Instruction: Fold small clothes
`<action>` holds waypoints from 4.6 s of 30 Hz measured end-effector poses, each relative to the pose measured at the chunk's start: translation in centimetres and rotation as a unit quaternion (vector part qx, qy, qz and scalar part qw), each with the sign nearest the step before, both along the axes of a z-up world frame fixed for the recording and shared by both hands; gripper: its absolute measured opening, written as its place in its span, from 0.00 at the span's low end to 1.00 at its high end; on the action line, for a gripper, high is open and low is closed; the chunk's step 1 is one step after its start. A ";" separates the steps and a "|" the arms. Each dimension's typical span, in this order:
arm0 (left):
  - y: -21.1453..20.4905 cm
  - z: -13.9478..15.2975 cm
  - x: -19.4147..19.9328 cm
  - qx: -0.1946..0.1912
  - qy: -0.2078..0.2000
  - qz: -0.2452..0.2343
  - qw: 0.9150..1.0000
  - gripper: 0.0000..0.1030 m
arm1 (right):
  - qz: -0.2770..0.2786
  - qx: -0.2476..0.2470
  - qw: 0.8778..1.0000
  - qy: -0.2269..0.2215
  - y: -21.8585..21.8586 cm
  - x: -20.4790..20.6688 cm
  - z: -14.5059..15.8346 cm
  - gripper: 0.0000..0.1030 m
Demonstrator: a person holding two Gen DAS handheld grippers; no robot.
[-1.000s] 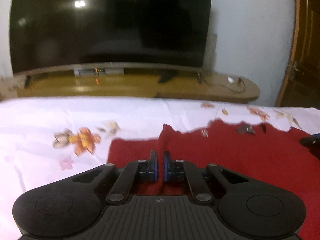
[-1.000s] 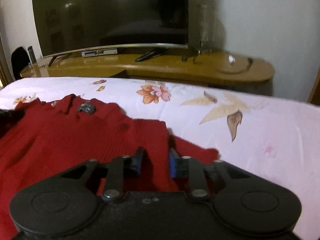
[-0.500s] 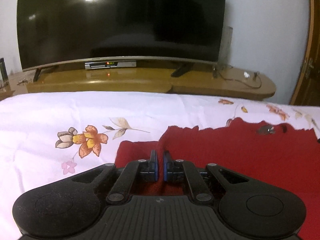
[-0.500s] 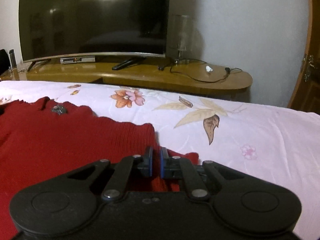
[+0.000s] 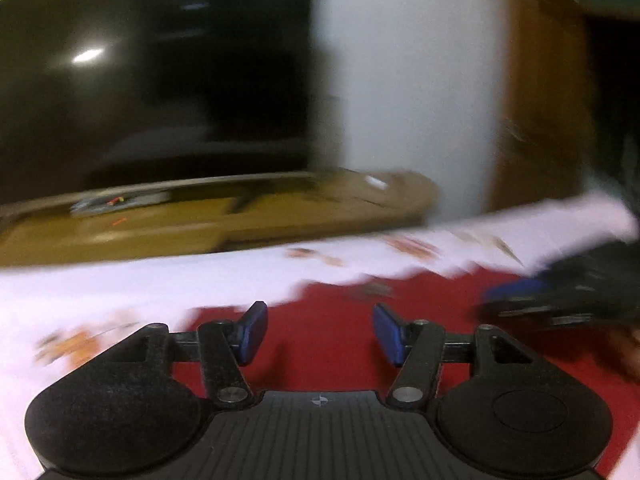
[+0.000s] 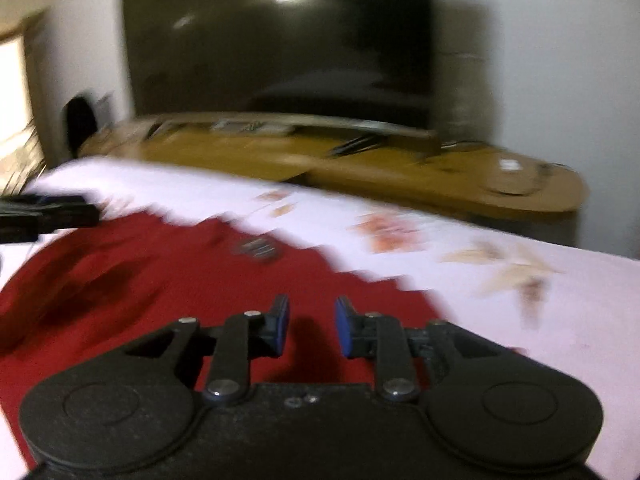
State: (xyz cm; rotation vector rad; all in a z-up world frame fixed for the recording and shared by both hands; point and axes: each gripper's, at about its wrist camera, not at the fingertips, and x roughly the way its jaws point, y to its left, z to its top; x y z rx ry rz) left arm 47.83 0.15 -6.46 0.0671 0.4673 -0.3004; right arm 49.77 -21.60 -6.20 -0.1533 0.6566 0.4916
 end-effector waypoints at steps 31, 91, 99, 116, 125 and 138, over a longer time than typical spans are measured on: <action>6.3 -2.8 -6.6 0.005 0.082 0.121 0.989 0.82 | -0.073 -0.054 0.996 -0.013 -2.0 -6.9 -1.4 0.44; 12.5 -8.4 -16.5 -0.474 0.166 0.288 0.815 0.63 | -0.157 0.078 0.983 0.054 -3.7 -16.4 -0.2 0.44; 13.3 -9.3 -12.2 -0.508 0.146 0.298 0.795 0.60 | -0.143 0.075 0.985 0.056 -2.9 -15.8 0.0 0.44; 13.6 -11.8 -13.2 -0.524 0.105 0.298 0.791 0.08 | -0.068 0.063 0.995 0.028 4.3 -10.5 2.0 0.30; 14.2 -11.3 -12.6 -0.512 0.122 0.285 0.801 0.08 | -0.055 0.025 0.997 0.053 6.2 -7.9 -1.5 0.30; 12.5 -6.4 -11.2 -0.543 0.070 0.183 0.817 0.08 | -0.063 0.066 0.995 0.049 4.9 -8.2 -2.4 0.30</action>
